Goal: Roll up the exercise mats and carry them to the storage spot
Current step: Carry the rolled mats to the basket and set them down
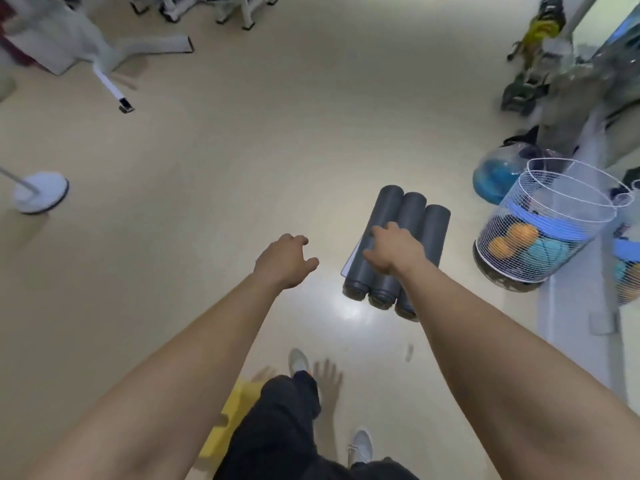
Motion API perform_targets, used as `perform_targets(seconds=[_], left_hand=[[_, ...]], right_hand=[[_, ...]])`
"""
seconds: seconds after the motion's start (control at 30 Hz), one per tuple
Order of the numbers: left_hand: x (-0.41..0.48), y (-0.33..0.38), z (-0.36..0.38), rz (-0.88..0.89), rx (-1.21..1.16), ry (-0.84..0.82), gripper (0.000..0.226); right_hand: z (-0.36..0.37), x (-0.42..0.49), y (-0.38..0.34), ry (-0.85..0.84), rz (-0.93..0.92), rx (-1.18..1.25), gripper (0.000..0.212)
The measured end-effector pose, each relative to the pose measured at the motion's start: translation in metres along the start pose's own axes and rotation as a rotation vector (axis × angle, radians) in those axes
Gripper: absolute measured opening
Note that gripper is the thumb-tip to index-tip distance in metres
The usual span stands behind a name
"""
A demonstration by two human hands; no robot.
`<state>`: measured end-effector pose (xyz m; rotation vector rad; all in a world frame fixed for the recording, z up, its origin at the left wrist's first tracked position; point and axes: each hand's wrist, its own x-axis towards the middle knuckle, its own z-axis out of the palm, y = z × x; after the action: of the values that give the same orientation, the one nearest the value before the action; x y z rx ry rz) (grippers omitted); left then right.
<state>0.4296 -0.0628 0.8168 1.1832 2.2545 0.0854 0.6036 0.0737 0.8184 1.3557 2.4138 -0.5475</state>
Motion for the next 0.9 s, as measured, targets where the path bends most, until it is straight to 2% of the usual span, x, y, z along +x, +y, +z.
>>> perform_targets(seconds=[0.17,0.3,0.5,0.7,0.9], left_hand=[[0.15,-0.007,-0.065,0.028,0.019,-0.016,0.058],[0.266,0.002,-0.114,0.079,0.114,-0.111,0.059],[0.439,0.077,-0.164,0.226,0.275,-0.2,0.059],[0.59,0.197,-0.134,0.476,0.466,-0.312,0.058],[0.693,0.271,-0.048,0.644,0.707,-0.488,0.059]], right_hand=[[-0.037,0.15,-0.022,-0.049,0.046,0.056,0.054],[-0.072,0.248,-0.019,-0.089,0.173,0.238,0.057],[-0.122,0.361,0.029,-0.042,0.356,0.426,0.055],[-0.091,0.441,0.118,0.004,0.646,0.677,0.051],[-0.01,0.479,0.173,0.064,0.962,0.964,0.049]])
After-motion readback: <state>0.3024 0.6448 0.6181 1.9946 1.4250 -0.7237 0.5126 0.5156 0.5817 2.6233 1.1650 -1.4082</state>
